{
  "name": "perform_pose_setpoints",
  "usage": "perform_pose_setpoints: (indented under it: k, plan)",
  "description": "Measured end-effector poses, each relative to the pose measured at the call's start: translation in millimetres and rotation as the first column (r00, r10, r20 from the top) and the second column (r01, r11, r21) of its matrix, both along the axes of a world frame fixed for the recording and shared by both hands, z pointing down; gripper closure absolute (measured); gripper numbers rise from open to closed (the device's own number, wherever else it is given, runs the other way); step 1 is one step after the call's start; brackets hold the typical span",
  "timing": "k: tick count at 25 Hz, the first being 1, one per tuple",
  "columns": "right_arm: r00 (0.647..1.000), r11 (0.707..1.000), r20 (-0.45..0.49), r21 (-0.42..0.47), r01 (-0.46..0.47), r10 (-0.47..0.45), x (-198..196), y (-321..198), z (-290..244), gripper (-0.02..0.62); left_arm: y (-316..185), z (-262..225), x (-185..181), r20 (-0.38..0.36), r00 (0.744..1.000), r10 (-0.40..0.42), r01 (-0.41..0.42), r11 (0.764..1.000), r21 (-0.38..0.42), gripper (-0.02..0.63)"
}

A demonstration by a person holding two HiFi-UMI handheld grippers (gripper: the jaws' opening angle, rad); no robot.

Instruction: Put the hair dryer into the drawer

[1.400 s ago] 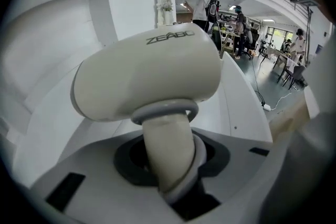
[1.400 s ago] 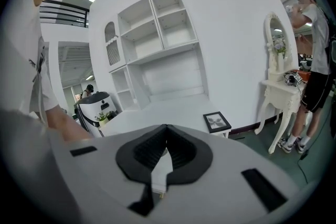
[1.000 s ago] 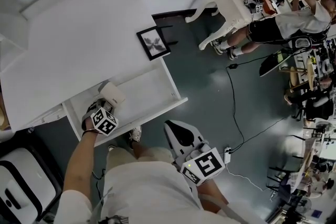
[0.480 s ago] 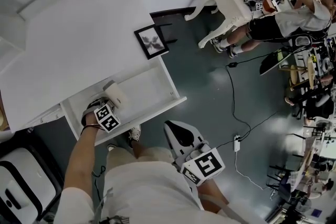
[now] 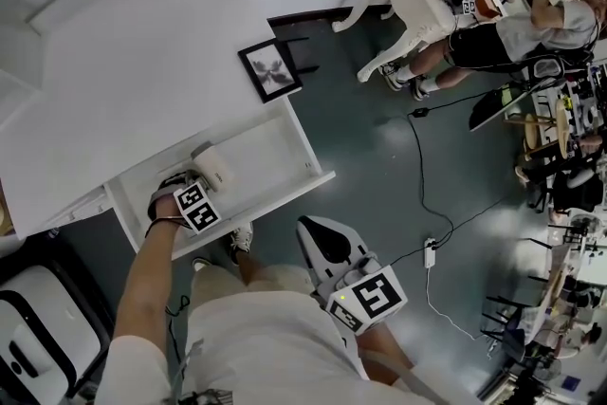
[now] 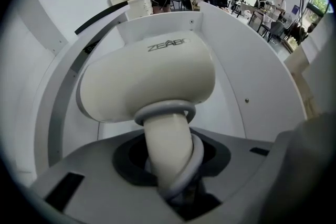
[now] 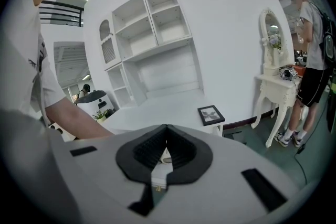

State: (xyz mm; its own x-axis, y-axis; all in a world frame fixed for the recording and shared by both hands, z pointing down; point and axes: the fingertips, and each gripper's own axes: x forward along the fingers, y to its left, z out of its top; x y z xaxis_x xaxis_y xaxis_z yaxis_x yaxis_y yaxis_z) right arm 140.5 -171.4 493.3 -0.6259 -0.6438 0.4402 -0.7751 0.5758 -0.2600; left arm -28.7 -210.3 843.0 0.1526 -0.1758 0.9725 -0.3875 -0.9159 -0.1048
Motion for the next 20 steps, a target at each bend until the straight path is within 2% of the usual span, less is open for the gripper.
perform_pose_setpoints:
  k: [7,20]
  plan:
    - [1.000,1.000,0.007,0.000,-0.005,0.005,0.3,1.4,1.3,0.588,0.0,1.8,1.8,0.023,1.000,0.006,-0.004,0.996,-0.093,0.459]
    - [1.000,1.000,0.017,0.002,-0.015,0.015,-2.3,4.2,-0.1,0.588,9.8,3.9,-2.1,0.061,0.996,0.064,-0.056,0.991,-0.121,0.454]
